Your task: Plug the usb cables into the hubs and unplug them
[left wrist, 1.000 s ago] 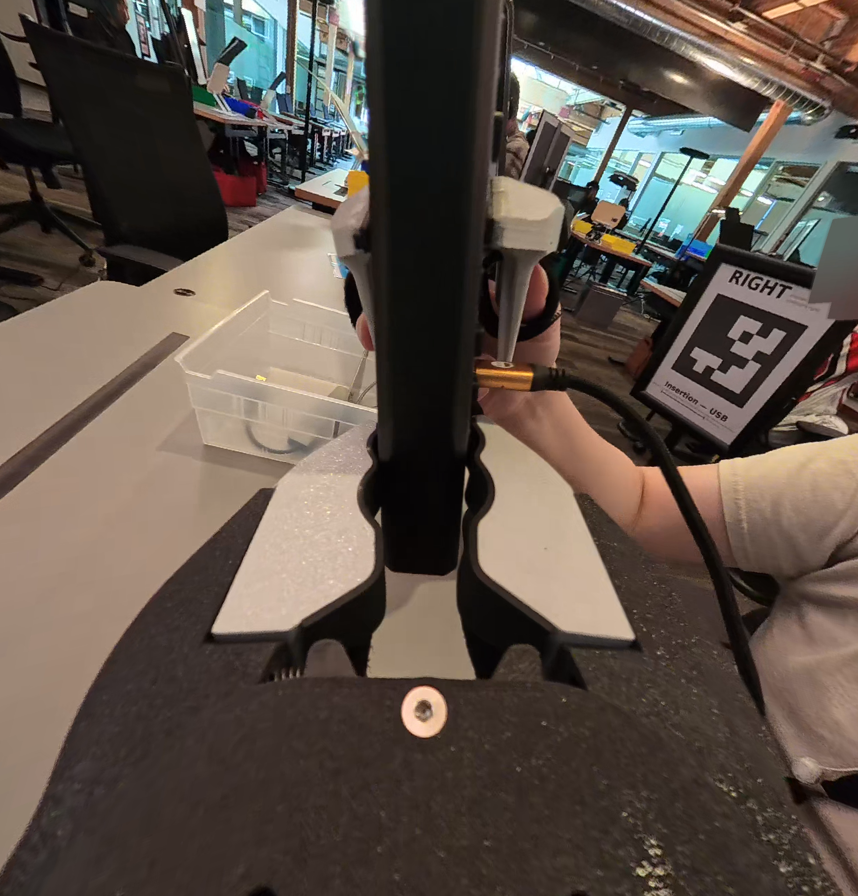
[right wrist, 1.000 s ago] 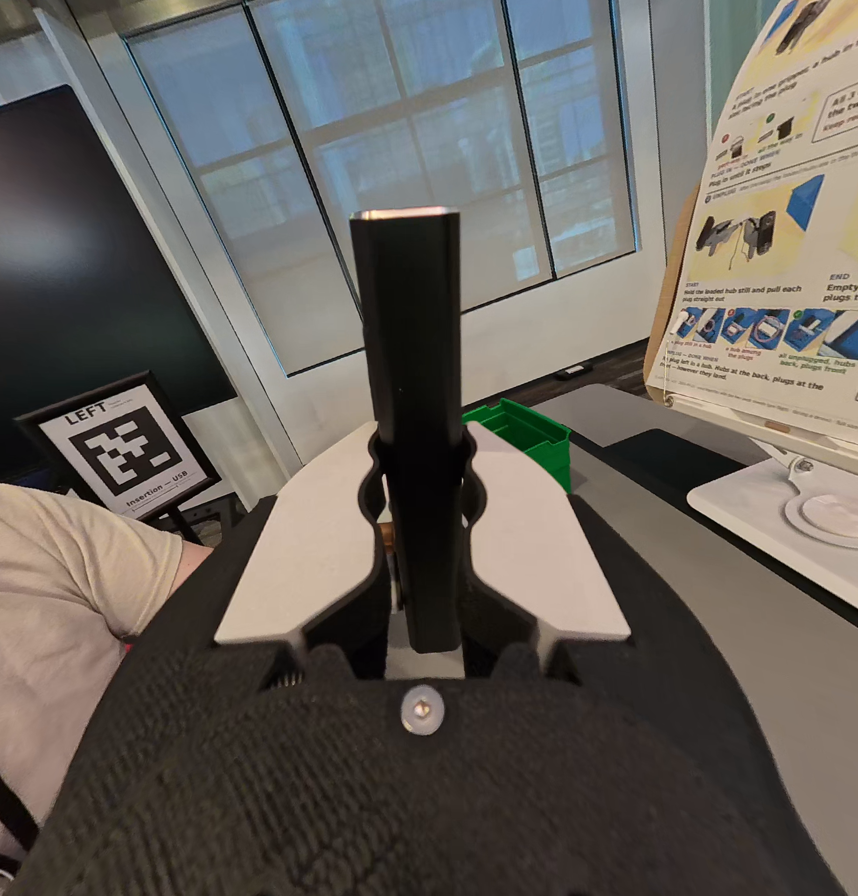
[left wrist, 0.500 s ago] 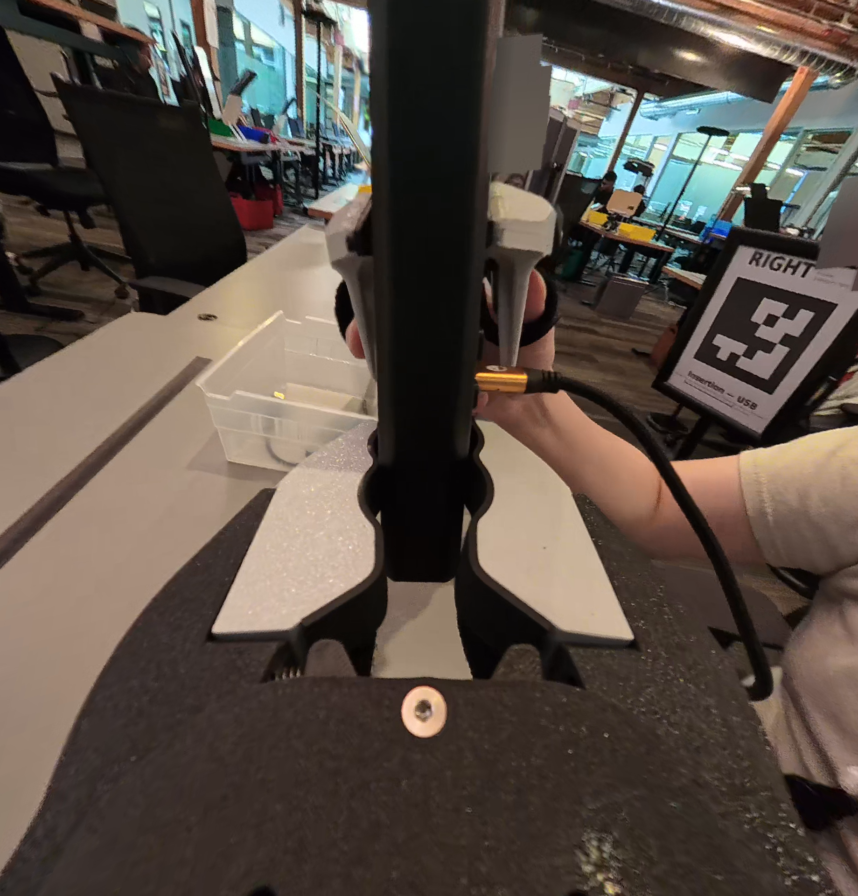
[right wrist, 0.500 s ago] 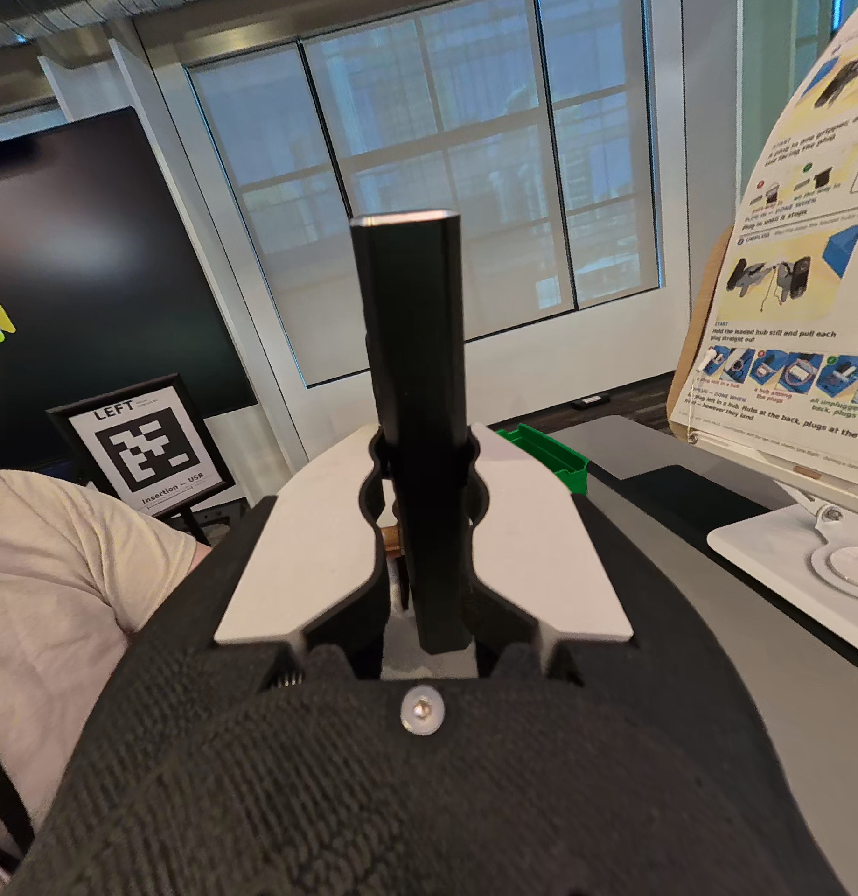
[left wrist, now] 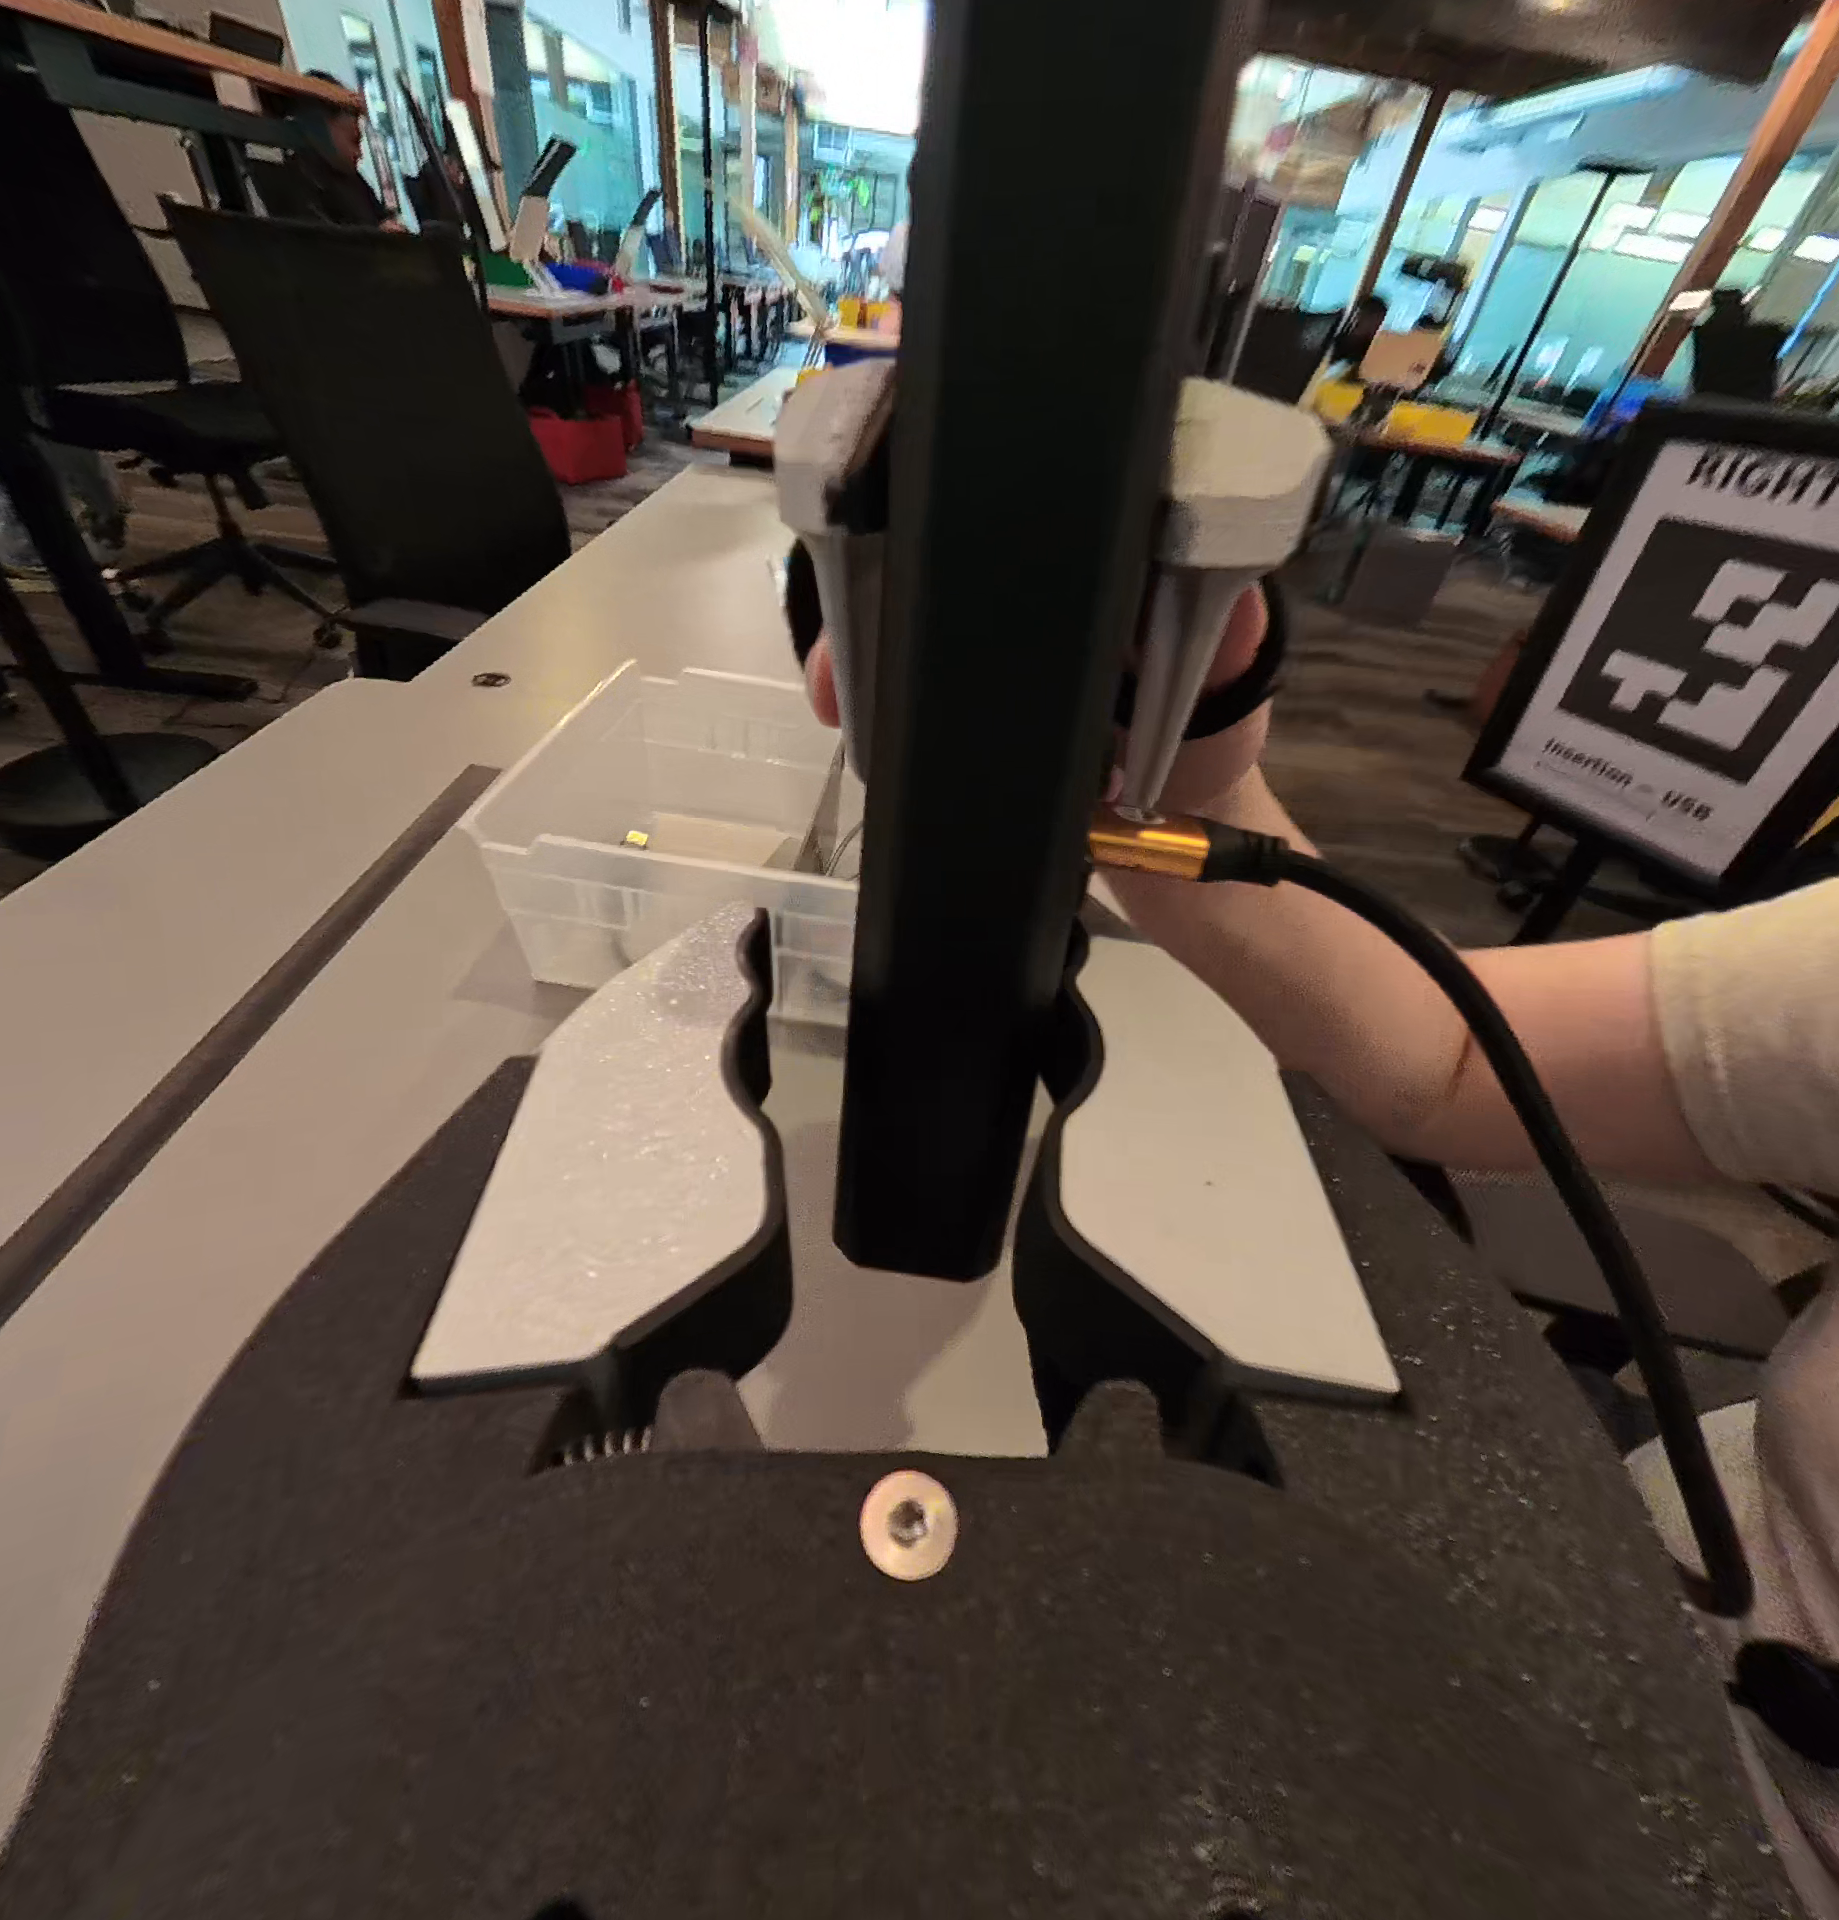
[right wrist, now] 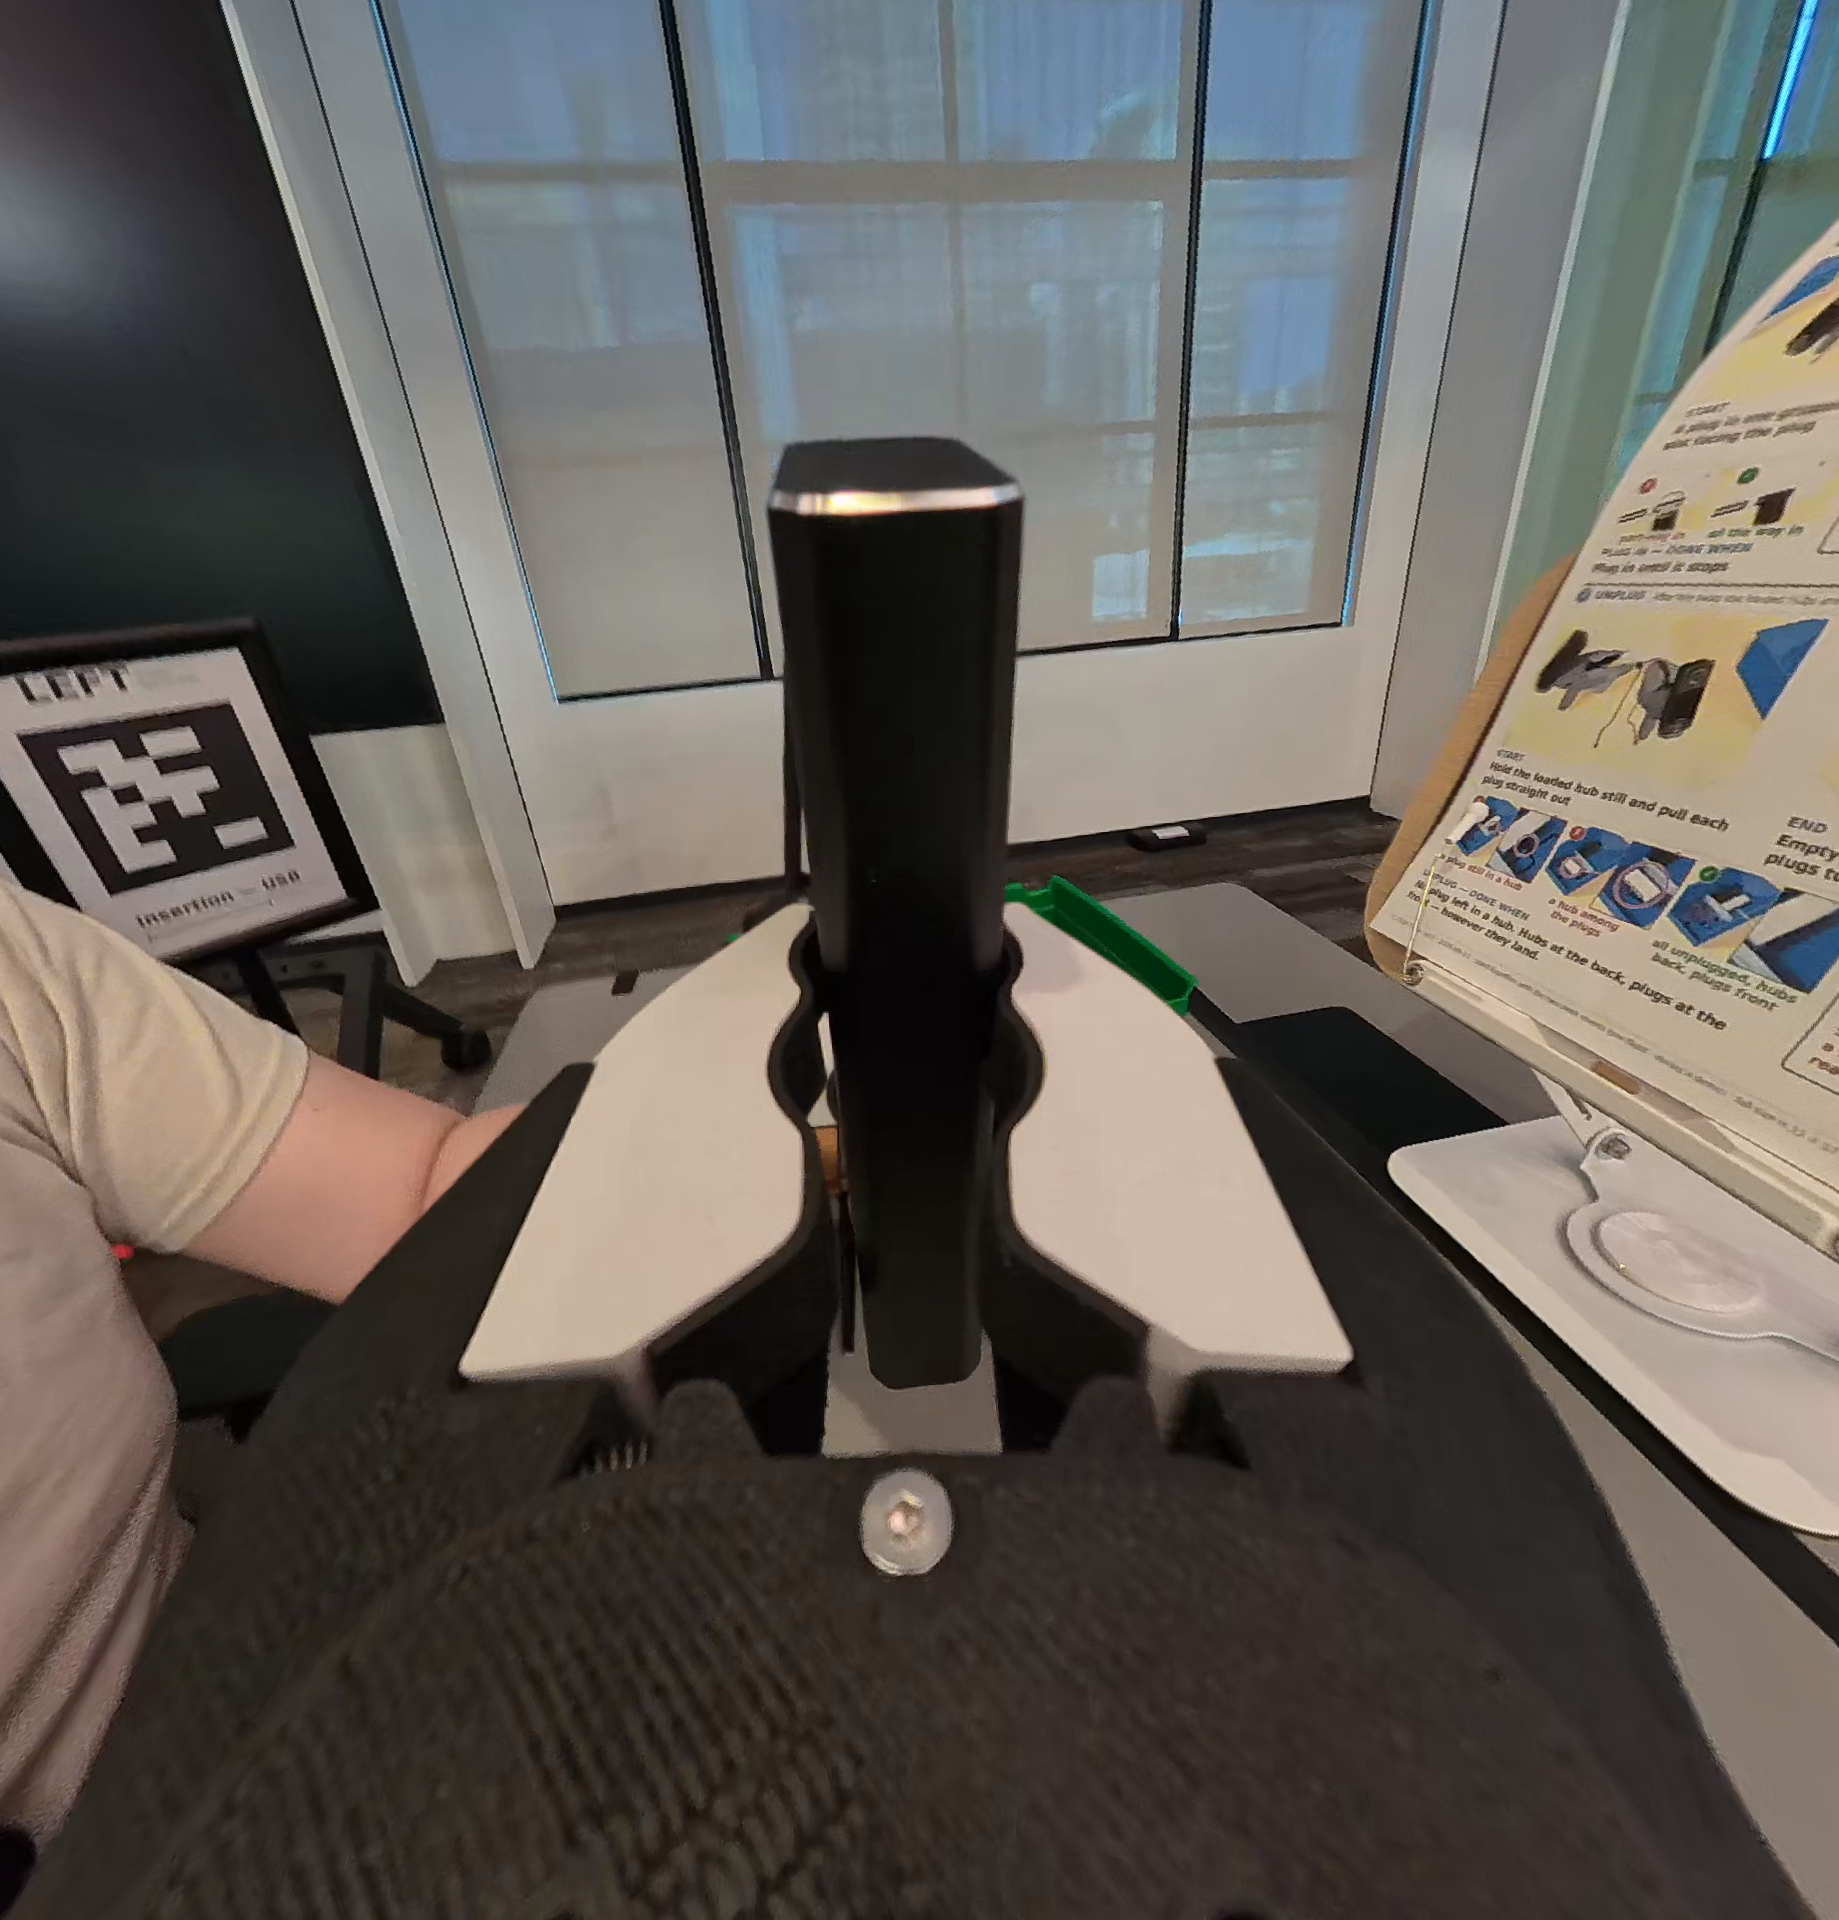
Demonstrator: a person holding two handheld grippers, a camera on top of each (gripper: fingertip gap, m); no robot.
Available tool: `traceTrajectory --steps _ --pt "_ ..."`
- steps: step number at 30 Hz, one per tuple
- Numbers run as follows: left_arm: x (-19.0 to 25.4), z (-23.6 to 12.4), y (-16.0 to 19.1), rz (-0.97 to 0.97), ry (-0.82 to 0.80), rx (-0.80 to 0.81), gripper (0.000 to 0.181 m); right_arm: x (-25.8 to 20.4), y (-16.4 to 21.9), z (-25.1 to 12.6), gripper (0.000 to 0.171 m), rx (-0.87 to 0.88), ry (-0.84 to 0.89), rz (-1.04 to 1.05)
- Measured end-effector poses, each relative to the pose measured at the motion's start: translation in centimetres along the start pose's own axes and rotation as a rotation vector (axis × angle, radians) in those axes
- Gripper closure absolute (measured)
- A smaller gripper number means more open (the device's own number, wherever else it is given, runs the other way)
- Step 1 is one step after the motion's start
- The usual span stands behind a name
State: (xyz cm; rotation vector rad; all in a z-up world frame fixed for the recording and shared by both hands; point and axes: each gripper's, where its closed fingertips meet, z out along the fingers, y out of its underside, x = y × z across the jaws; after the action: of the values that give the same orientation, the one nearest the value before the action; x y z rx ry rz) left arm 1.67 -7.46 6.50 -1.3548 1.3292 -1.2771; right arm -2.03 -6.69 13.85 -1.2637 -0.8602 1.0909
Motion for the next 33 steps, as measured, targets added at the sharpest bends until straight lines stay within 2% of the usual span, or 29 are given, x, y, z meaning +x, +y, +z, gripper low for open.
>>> traceTrajectory --steps 1,3,6,11,12,21,29,33 --pt "0.1 -0.1 0.1 0.014 0.000 -0.015 0.133 -0.1 0.1 0.1 0.142 -0.016 0.010 -0.019" --pt "0.2 -0.3 0.1 0.042 0.005 -0.022 0.147 -0.1 0.2 0.2 0.142 -0.029 0.030 -0.058" --pt "0.5 -0.5 0.2 0.058 0.025 -0.032 0.149 -0.6 0.1 0.3 0.143 -0.027 0.009 -0.065" --pt "0.9 0.2 1.1 0.068 0.046 -0.080 0.145 -1.2 0.1 0.6 0.143 -0.010 -0.023 -0.086" --pt "1.0 0.4 1.1 0.076 0.052 -0.073 0.149 -1.2 0.1 0.6 0.143 -0.010 -0.027 -0.087" --pt "1.1 1.1 1.0 0.095 0.026 -0.054 0.149 -1.5 0.1 0.0 0.143 -0.046 -0.046 -0.111" --pt "1.6 1.2 0.0 0.092 0.022 0.015 0.150 -1.7 -0.9 0.0 0.139 0.024 -0.040 -0.090" --pt "0.8 1.0 -0.4 0.123 -0.044 0.036 0.150 -1.0 -1.6 -0.3 0.125 0.038 0.039 -0.111"
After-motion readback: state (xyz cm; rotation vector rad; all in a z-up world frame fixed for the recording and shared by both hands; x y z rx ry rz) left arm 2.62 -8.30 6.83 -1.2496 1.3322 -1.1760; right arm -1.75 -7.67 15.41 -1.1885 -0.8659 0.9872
